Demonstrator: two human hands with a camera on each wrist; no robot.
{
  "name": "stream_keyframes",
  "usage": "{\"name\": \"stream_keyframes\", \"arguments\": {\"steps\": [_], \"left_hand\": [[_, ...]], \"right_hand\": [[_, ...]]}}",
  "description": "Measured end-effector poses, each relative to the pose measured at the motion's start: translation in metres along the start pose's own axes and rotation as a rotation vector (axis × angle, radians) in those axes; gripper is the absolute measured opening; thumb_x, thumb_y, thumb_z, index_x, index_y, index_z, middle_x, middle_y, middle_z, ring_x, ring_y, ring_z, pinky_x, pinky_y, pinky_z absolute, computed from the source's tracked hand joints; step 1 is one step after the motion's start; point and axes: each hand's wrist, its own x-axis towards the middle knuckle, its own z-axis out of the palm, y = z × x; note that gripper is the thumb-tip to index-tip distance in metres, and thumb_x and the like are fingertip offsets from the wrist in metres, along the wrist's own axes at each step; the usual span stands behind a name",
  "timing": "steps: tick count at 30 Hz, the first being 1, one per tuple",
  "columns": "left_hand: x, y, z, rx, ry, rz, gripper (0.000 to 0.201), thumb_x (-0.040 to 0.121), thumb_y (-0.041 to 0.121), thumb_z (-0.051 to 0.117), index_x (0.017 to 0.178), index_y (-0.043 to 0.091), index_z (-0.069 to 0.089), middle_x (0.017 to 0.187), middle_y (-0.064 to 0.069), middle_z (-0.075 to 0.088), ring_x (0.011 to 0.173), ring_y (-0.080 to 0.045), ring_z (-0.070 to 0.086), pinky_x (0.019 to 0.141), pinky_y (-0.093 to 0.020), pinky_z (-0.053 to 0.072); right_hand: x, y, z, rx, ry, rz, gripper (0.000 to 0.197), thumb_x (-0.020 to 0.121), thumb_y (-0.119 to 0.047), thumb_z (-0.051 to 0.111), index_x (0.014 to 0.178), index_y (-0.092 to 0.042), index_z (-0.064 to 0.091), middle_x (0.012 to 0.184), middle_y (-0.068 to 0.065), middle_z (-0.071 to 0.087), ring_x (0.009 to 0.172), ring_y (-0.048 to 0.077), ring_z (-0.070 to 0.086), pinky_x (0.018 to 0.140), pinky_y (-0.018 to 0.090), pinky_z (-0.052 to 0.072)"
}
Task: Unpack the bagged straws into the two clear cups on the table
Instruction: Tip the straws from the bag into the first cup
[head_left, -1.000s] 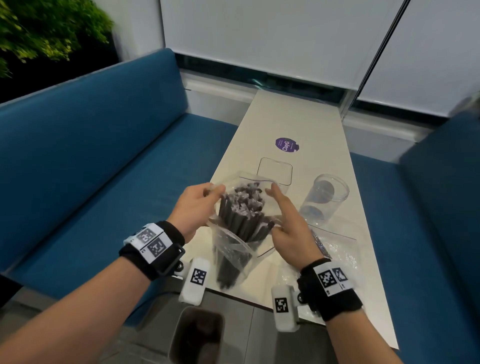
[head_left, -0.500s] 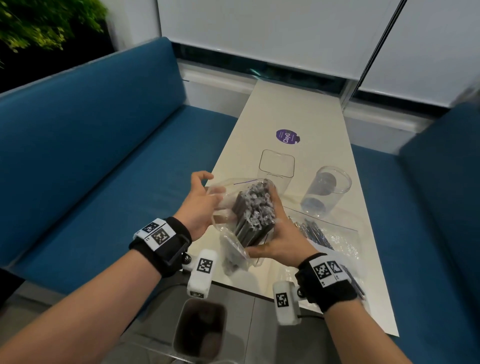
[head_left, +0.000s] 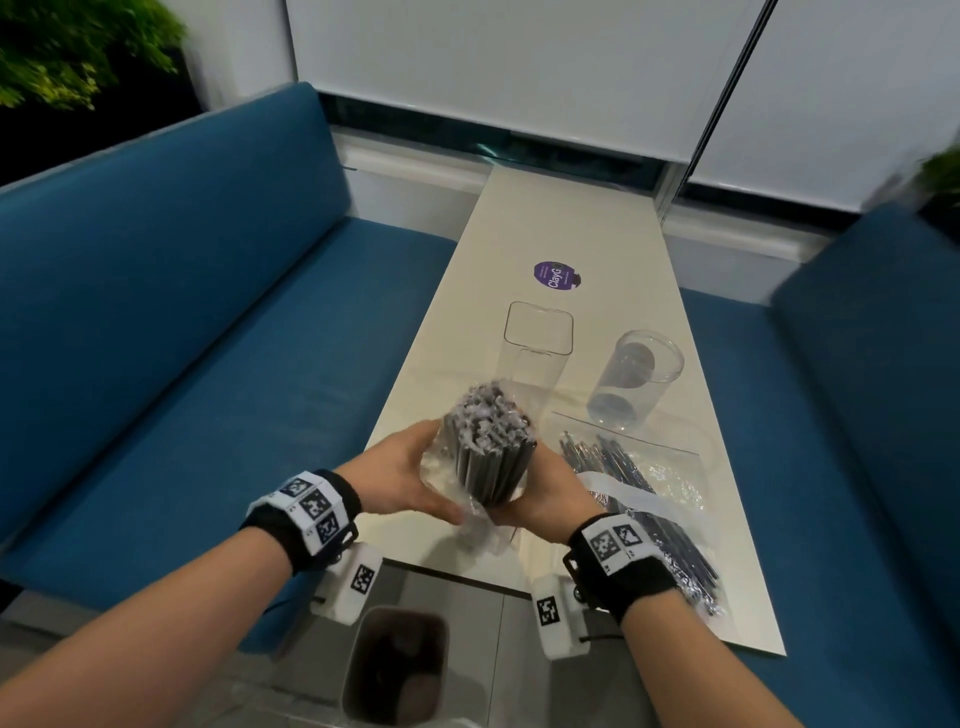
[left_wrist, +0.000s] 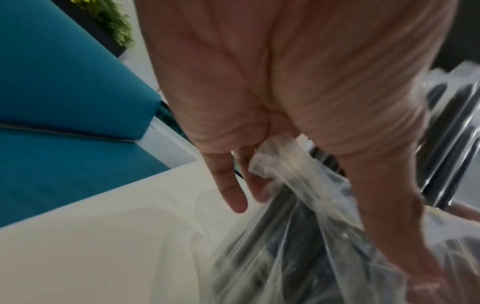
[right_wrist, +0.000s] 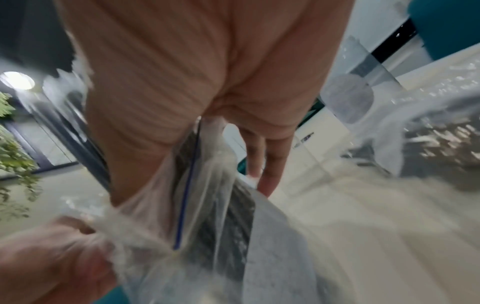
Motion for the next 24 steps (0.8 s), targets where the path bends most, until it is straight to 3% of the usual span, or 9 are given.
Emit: {"name": "stream_keyframes", "arguments": {"steps": [3,6,8,10,13,16,18,21,24], "left_hand": [[0.008,-0.008,0.008,0.042,-0.036,-0.021,0.106,0.060,0.040,0.098,0.148,0.034,0.038,0.134,0.020,0.055,0.119,-0.009,0.055,0.107,-0.029,0.045],[0.010,-0.011,0.011,-0.086,-0.066,0.031,0.122,0.060,0.034,0.099,0.150,0.045,0.017,0.133,0.027,0.051,0.112,-0.001,0.060,0.099,-0.017,0.050],[0.011,-0.012,0.014,-0.149,-0.039,0.087,0.118,0.061,0.031,0.100,0.143,0.053,0.019,0.137,0.025,0.049,0.119,0.004,0.058,0.092,-0.013,0.053],[0.015,-0.015,0.017,-0.117,0.032,0.088,0.115,0.056,0.044,0.100,0.142,0.054,0.024,0.144,0.014,0.044,0.133,-0.006,0.049,0.106,-0.026,0.049],[0.019,-0.018,0.024,-0.075,0.064,0.061,0.117,0.053,0.053,0.096,0.149,0.048,0.028,0.152,0.007,0.029,0.139,-0.010,0.033,0.121,-0.034,0.033],[0.024,-0.015,0.033,-0.117,0.103,0.085,0.132,0.051,0.048,0.099,0.157,0.035,0.021,0.153,0.011,0.023,0.139,-0.005,0.027,0.120,-0.026,0.027],[0.025,-0.014,0.033,-0.111,0.084,0.102,0.139,0.049,0.044,0.101,0.158,0.032,0.016,0.151,0.015,0.023,0.142,-0.007,0.029,0.117,-0.024,0.032],[0.021,-0.015,0.026,-0.136,0.008,0.144,0.147,0.047,0.040,0.103,0.157,0.040,0.005,0.158,0.014,0.027,0.144,-0.009,0.036,0.101,-0.024,0.051],[0.016,-0.008,0.020,-0.068,0.028,0.194,0.144,0.050,0.035,0.102,0.157,0.040,0.007,0.146,0.020,0.049,0.128,0.008,0.052,0.097,-0.011,0.048]], "right_hand": [[0.006,0.013,0.016,-0.058,-0.031,0.048,0.083,0.065,-0.018,0.095,0.139,-0.020,0.055,0.113,-0.016,0.063,0.107,0.008,0.061,0.070,0.001,0.041],[0.009,0.018,0.020,-0.071,-0.019,0.061,0.085,0.065,-0.023,0.095,0.140,-0.022,0.054,0.118,-0.012,0.066,0.108,0.010,0.063,0.079,0.012,0.051],[0.012,0.013,0.016,-0.057,0.008,0.040,0.079,0.067,-0.020,0.095,0.136,-0.021,0.057,0.121,-0.008,0.067,0.109,0.011,0.063,0.085,0.016,0.053],[0.013,0.012,0.014,-0.029,0.042,0.013,0.072,0.071,-0.016,0.093,0.133,-0.021,0.058,0.118,-0.011,0.063,0.102,0.004,0.060,0.078,0.005,0.044],[0.015,0.020,0.022,-0.046,-0.001,-0.003,0.065,0.077,-0.017,0.090,0.134,-0.019,0.058,0.113,-0.011,0.060,0.100,0.005,0.057,0.077,0.010,0.045],[0.013,0.016,0.034,-0.076,0.015,-0.041,0.045,0.078,-0.029,0.086,0.112,-0.045,0.062,0.102,-0.007,0.060,0.098,0.015,0.060,0.074,0.015,0.050],[0.015,0.011,0.033,-0.040,0.012,-0.038,0.034,0.075,-0.042,0.076,0.094,-0.058,0.054,0.096,-0.004,0.058,0.104,0.029,0.061,0.078,0.028,0.055],[0.010,-0.003,0.017,0.005,0.044,-0.061,0.031,0.072,-0.026,0.085,0.094,-0.037,0.067,0.089,0.005,0.069,0.085,0.020,0.068,0.068,0.031,0.059],[0.004,-0.009,0.006,0.120,0.065,-0.075,0.044,0.067,-0.033,0.085,0.105,-0.022,0.067,0.096,-0.001,0.069,0.082,0.001,0.066,0.067,0.012,0.051]]}}
